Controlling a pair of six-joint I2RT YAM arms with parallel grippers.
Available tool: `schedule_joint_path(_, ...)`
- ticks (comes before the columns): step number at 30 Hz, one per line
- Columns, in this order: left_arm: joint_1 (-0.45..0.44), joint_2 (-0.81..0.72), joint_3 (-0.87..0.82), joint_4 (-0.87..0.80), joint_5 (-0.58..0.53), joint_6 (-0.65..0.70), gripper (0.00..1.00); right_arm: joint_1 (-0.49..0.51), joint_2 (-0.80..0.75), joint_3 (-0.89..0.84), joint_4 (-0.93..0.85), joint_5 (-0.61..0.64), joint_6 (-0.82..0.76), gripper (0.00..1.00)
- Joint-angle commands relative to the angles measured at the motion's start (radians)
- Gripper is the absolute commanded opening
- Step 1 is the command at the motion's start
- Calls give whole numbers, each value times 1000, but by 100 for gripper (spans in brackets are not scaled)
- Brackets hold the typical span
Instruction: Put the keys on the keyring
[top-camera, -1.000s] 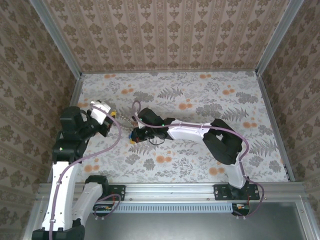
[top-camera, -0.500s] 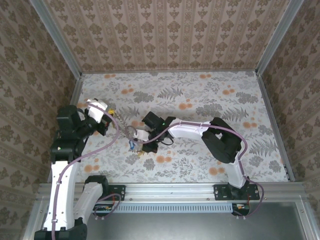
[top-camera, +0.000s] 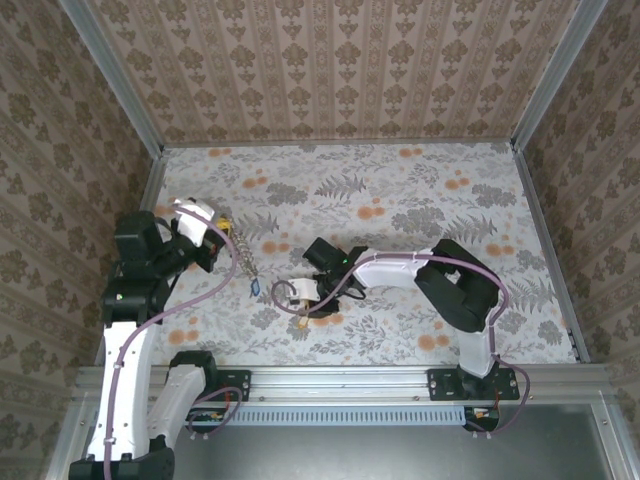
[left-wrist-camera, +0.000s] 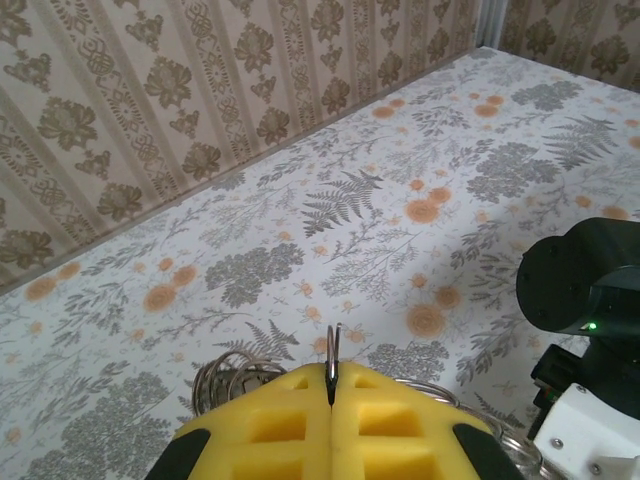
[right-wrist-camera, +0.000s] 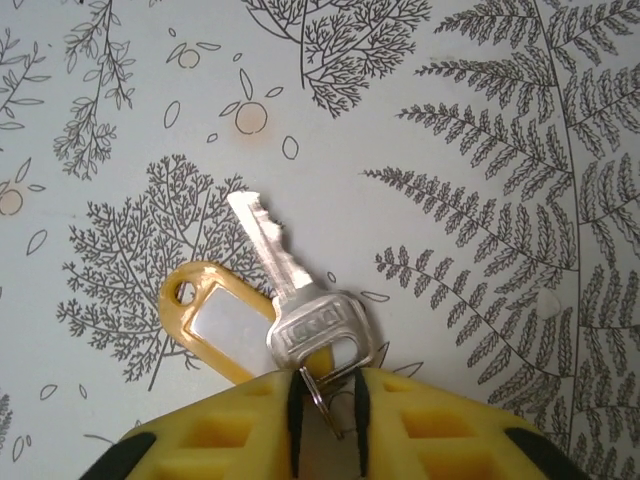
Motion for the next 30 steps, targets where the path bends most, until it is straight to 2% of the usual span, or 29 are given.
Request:
schedule_joint_path(1, 9, -11, 1, 56, 118, -3, 0, -15, -77, -53, 37, 17, 0, 26)
schedule_joint_path(6, 6, 2, -12, 83, 334, 42, 0, -70, -243, -153, 165, -67, 126, 29)
schedule_joint_path(9, -19, 13, -35, 113, 401, 54, 0, -96, -370, -233, 246, -80, 176, 30)
schedule_joint_path(14, -130, 35, -40, 59, 432, 187, 0, -115, -629, -383, 388, -72, 197, 32)
schedule_joint_path(21, -368, 49, -90, 137, 370, 278, 0, -166, -943, -460, 348, -45, 222, 35)
schedule_joint_path(25, -487, 99, -86, 150, 374, 326, 0, -169, -1041, -441, 278, -108, 224, 38)
schedule_joint_path(28, -555, 153, -72, 156, 359, 353, 0, -165, -1059, -404, 204, -232, 195, 39)
schedule_joint_path(30, -593, 194, -62, 165, 326, 354, 0, -157, -1055, -378, 169, -260, 199, 40)
